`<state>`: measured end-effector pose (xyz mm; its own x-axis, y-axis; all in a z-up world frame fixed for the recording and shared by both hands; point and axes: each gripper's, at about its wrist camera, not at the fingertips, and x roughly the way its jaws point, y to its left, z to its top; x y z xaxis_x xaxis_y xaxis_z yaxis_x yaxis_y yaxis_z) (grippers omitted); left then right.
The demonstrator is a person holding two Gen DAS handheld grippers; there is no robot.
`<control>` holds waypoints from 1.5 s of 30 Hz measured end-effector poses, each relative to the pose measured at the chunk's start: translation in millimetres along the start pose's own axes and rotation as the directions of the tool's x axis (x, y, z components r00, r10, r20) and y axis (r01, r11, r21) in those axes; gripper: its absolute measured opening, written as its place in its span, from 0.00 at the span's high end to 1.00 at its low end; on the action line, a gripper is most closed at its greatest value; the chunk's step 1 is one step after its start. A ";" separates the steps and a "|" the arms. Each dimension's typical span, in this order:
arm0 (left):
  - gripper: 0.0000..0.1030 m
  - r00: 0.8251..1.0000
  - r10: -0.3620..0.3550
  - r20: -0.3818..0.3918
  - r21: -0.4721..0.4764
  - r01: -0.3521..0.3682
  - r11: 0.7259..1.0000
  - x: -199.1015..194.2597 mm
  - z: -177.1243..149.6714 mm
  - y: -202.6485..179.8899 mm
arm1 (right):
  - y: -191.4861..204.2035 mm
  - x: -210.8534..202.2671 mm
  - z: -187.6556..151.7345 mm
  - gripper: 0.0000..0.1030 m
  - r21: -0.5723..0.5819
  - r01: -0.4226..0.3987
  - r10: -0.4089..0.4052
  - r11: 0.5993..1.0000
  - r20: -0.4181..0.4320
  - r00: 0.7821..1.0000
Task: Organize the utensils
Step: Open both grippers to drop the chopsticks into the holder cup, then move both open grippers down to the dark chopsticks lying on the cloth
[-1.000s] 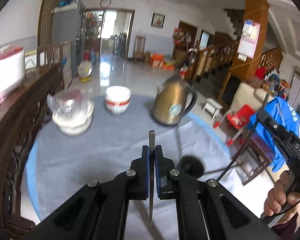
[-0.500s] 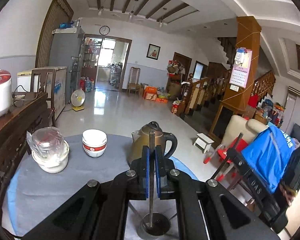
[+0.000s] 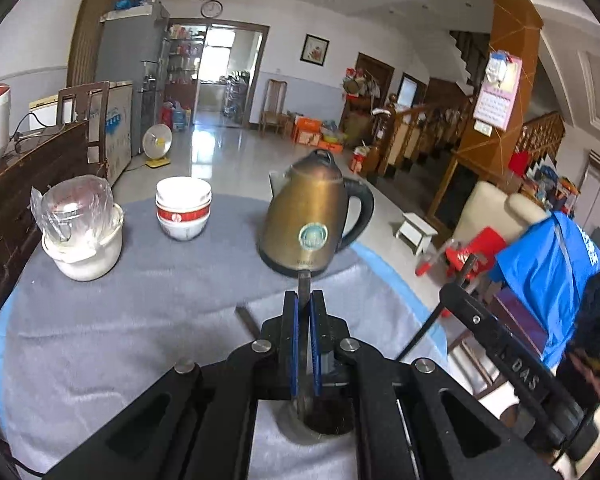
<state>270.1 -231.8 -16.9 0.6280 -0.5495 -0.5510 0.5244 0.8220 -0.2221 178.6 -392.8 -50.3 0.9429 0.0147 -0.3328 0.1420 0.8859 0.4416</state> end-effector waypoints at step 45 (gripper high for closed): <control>0.53 0.881 0.095 -0.463 -0.095 -0.156 0.983 11.4 -197.7 100.3 | -29.5 2.5 -177.9 0.43 0.187 -0.163 0.203 0.969 -0.223 0.953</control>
<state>216.2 -126.1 -204.5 0.3370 -0.3371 -0.8791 0.3633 0.9080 -0.2089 123.2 -336.4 -212.4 0.8604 0.2978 -0.4136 0.0403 0.7693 0.6376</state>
